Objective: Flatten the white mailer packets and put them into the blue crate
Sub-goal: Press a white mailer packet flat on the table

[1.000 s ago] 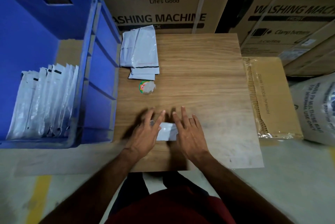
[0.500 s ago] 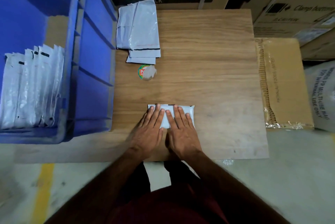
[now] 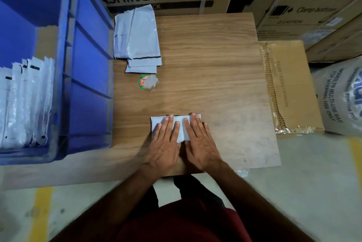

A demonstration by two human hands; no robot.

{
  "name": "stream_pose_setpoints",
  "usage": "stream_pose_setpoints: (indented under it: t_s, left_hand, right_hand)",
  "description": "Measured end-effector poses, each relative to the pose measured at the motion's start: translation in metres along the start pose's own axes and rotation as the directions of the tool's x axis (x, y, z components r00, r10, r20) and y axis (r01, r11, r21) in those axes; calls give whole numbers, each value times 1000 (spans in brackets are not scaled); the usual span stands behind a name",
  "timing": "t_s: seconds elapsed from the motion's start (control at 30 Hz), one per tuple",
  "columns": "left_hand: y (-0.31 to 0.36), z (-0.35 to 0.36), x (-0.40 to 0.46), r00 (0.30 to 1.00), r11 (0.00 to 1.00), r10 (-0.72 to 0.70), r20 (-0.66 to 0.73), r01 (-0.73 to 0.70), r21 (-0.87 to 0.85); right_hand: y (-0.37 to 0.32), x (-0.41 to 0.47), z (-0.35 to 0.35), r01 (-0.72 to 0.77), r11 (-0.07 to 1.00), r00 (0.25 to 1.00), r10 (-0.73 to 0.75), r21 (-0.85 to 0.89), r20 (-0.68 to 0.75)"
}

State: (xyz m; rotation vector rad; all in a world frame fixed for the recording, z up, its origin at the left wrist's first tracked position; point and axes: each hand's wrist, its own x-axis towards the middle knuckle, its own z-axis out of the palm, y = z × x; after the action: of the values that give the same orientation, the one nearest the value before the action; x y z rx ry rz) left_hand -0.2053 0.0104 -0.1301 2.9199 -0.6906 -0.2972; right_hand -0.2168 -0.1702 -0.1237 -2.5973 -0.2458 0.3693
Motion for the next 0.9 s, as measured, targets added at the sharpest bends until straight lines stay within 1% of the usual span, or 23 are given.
stream_pose_setpoints:
  t_s: [0.07,0.17,0.23,0.33,0.4,0.47,0.5,0.63,0.77,0.83,0.9]
  left_hand:
    - [0,4,3,998,998,59,25,-60,0]
    - [2,5,2,998,999,35,54,-34,-25]
    - [3,1,2,997,998,48,65,-45,-41]
    - [-4,-11,2,996,996,83,22,-82,-26]
    - [-11,-12,-3,999,998,39,-15,-40,-47]
    - [-17,-9,-8,999,996,-37,-6,36,-87]
    - [-19,-6,-10,999,994,-51,7,51,-96]
    - [-26,-3,-8,999,996,-5,32,8,-92]
    - [-35,-16,-8,996,999,37,75,-34,-43]
    - [-41,-26,-2,993,998,62,105,-58,-37]
    - [-46,-33,1,987,994,104,126,-99,-42]
  right_hand:
    - [8,-4,0,-35,999,999,35,11,-14]
    - [14,-8,5,-42,999,999,42,-13,-2]
    - [11,-7,6,-55,998,998,55,-18,6]
    - [2,-4,2,-68,997,998,68,-40,-12]
    - [-8,0,3,-25,999,1000,25,-41,-13]
    - [-17,3,8,19,998,1000,-19,-52,5]
    - [-19,5,10,28,997,1000,-27,-68,14]
    - [-19,8,17,-10,996,999,13,-87,37]
    - [-21,7,3,12,998,997,-8,-56,82]
    - [-22,7,-5,14,998,997,-9,-64,81]
    - [-22,6,-9,-25,995,997,32,-94,74]
